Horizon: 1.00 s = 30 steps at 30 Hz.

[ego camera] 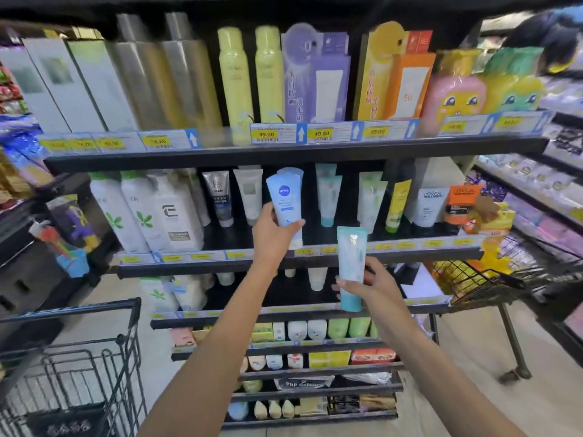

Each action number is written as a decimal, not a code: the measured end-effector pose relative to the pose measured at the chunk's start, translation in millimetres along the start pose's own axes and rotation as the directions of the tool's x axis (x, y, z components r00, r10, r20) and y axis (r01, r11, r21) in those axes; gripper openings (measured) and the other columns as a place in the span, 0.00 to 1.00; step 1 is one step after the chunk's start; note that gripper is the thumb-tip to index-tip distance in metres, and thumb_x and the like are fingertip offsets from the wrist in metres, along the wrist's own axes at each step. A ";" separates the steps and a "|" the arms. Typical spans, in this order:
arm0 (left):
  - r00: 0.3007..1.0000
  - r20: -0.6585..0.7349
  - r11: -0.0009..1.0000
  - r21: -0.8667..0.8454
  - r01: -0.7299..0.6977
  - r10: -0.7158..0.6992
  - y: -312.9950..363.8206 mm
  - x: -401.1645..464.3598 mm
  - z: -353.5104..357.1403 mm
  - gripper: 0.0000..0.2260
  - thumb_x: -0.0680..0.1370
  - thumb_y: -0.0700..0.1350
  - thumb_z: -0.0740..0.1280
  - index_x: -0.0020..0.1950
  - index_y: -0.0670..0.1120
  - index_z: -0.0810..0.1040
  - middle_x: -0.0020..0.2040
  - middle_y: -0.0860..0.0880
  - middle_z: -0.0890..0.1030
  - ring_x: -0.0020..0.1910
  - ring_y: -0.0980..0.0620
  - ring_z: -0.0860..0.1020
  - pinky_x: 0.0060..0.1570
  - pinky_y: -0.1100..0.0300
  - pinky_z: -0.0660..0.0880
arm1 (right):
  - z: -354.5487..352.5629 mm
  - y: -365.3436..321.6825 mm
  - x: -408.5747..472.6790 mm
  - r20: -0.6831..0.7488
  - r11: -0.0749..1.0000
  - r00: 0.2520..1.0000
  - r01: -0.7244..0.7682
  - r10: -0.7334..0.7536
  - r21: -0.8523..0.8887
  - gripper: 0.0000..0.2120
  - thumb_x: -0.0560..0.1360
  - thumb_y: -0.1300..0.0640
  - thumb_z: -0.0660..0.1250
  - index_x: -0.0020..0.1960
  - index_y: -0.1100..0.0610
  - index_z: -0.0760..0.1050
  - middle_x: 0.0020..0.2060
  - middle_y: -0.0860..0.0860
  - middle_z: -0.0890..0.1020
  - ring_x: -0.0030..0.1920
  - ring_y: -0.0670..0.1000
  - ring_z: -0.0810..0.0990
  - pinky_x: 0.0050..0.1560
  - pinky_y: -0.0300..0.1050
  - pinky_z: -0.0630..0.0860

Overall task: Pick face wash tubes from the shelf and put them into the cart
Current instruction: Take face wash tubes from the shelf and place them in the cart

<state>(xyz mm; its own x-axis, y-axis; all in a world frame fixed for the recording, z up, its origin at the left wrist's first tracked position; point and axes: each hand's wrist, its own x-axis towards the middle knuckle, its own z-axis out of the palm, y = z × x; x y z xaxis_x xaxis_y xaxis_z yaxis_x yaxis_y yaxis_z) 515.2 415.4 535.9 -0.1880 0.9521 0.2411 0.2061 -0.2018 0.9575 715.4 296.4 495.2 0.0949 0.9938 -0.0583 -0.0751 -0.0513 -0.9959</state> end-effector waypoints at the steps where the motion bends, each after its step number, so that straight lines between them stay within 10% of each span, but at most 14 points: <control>1: 1.000 -0.009 1.000 0.018 0.001 -0.001 -2.9 9.6 3.3 0.23 0.72 0.43 0.80 0.65 0.47 0.75 0.58 0.50 0.83 0.56 0.53 0.82 0.50 0.58 0.82 | -0.6 0.1 5.4 0.000 1.000 1.000 0.000 0.000 0.004 0.25 0.72 0.61 0.79 0.65 0.49 0.75 0.53 0.50 0.87 0.54 0.57 0.87 0.59 0.65 0.81; 21: 1.000 -0.009 0.916 0.401 0.026 -0.024 -40.7 79.8 38.0 0.26 0.69 0.45 0.82 0.59 0.47 0.71 0.59 0.46 0.82 0.58 0.44 0.81 0.55 0.43 0.81 | -6.9 13.2 60.7 -0.008 1.000 1.000 -0.003 0.002 -0.019 0.27 0.69 0.56 0.81 0.64 0.44 0.75 0.56 0.50 0.86 0.58 0.57 0.85 0.63 0.64 0.79; 30: 0.999 0.000 0.894 0.446 0.042 -0.046 -38.3 74.3 37.6 0.27 0.70 0.49 0.81 0.58 0.47 0.68 0.58 0.46 0.80 0.57 0.43 0.81 0.52 0.42 0.82 | -4.5 -9.6 62.4 -0.088 0.977 0.986 0.128 -0.144 -0.170 0.25 0.73 0.58 0.79 0.66 0.45 0.75 0.56 0.43 0.83 0.51 0.39 0.82 0.48 0.41 0.78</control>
<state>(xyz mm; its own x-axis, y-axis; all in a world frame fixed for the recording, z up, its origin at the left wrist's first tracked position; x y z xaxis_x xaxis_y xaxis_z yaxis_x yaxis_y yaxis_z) 529.5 502.5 511.2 -0.1976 0.9604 0.1966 0.6044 -0.0385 0.7958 726.6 358.5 500.8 0.1922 0.9781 0.0798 0.1074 0.0598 -0.9924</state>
